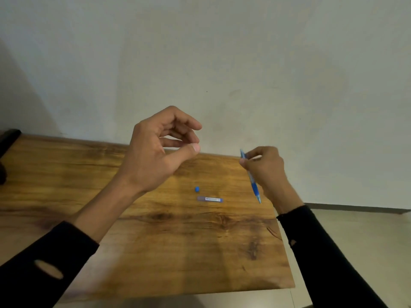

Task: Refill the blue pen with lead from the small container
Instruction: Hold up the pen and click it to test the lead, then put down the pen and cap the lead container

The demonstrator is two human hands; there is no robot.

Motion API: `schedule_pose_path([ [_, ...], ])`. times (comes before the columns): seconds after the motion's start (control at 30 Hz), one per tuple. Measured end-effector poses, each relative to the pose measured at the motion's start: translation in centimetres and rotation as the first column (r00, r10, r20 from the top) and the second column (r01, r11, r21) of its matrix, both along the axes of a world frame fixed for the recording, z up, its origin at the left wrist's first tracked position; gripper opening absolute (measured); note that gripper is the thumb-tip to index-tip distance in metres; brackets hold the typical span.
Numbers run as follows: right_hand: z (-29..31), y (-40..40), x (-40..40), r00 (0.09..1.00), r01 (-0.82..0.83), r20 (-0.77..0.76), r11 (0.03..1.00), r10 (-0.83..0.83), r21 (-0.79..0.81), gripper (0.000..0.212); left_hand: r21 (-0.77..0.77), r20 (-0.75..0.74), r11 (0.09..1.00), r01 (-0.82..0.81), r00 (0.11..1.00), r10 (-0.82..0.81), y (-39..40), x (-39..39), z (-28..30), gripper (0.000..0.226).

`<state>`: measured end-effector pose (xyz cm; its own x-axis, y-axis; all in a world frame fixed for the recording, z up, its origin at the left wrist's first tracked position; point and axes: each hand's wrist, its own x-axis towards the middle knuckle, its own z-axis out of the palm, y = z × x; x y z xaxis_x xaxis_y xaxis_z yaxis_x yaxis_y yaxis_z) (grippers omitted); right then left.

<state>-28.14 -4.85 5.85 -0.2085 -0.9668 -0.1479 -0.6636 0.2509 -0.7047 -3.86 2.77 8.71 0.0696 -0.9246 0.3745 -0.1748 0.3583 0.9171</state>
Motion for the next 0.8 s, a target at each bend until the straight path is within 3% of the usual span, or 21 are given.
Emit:
schedule_pose_path([
  [0.23, -5.7, -0.1, 0.0, 0.990, -0.068, -0.118, 0.995, 0.077, 0.073, 0.029, 0.060, 0.062, 0.998, 0.016, 0.998, -0.020, -0.6, -0.3, -3.1, 0.019],
  [0.4, -7.7, -0.1, 1.0, 0.941, -0.160, -0.277, 0.978, 0.192, 0.134, 0.027, 0.219, 0.245, 0.976, -0.015, 0.969, -0.040, -1.6, -0.5, -6.4, 0.012],
  [0.6, -7.3, -0.1, 1.3, 0.928, -0.214, -0.274, 0.962, 0.254, 0.168, 0.034, 0.302, 0.387, 0.952, -0.056, 0.920, -0.068, -1.9, -0.4, -7.4, 0.005],
  [0.7, -6.0, 0.1, 0.9, 0.858, -0.356, -0.358, 0.929, 0.368, 0.102, 0.028, 0.330, 0.402, 0.940, -0.087, 0.914, -0.057, -1.9, -0.3, -7.3, 0.006],
  [0.8, -5.4, 1.1, 1.3, 0.650, -0.640, -0.405, 0.751, 0.643, 0.166, 0.021, 0.358, 0.413, 0.925, -0.126, 0.910, -0.036, -1.9, 0.0, -7.0, 0.007],
])
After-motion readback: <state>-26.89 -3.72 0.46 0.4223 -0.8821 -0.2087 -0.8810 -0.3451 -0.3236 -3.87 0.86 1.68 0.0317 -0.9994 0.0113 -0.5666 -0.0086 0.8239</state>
